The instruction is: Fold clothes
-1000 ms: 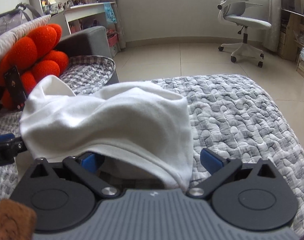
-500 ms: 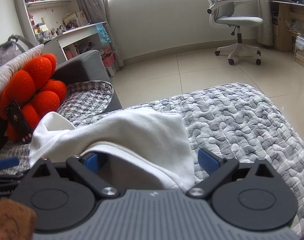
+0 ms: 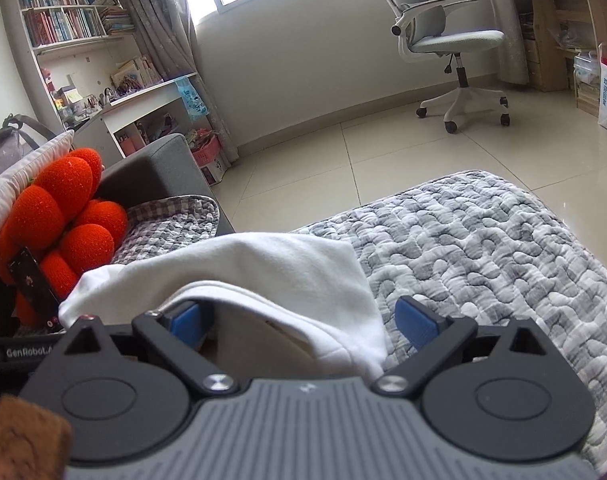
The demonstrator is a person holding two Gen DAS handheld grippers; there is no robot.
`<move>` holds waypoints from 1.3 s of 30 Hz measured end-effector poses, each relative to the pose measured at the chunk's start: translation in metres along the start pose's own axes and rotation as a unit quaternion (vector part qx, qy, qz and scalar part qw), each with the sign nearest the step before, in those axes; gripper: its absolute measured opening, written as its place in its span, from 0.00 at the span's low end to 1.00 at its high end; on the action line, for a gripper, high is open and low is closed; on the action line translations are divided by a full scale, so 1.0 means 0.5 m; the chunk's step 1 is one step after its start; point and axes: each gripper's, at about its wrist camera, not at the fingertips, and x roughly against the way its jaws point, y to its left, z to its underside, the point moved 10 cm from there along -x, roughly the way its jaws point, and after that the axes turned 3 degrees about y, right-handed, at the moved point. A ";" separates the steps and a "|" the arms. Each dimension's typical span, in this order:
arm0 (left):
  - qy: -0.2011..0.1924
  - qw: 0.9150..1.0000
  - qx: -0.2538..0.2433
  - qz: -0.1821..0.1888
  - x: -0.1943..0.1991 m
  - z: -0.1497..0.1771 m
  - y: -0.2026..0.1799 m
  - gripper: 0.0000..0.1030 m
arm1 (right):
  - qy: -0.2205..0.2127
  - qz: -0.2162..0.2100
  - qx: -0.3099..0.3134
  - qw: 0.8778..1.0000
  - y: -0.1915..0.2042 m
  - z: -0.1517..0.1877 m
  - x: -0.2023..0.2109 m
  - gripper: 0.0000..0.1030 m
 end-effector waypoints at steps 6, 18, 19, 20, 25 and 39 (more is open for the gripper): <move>-0.012 0.999 0.027 -0.016 -0.038 -0.044 0.003 0.39 | -0.022 -0.003 -0.050 0.998 -0.040 -0.019 0.009 0.95; -0.017 0.994 0.053 -0.096 -0.111 -0.139 0.061 0.49 | -0.004 0.013 -0.093 0.996 -0.084 -0.017 0.004 0.95; -0.016 0.993 0.056 -0.100 -0.112 -0.144 0.065 0.51 | -0.003 0.015 -0.093 0.996 -0.087 -0.017 0.003 0.95; -0.016 0.993 0.055 -0.100 -0.107 -0.145 0.067 0.54 | -0.002 0.017 -0.095 0.995 -0.091 -0.018 0.003 0.95; -0.013 0.992 0.031 -0.124 -0.062 -0.136 0.088 0.69 | 0.005 0.023 -0.110 0.994 -0.111 -0.021 0.003 0.95; 0.025 0.984 0.038 -0.170 0.000 -0.044 0.131 0.15 | 0.030 0.030 -0.131 0.990 -0.119 -0.020 0.025 0.95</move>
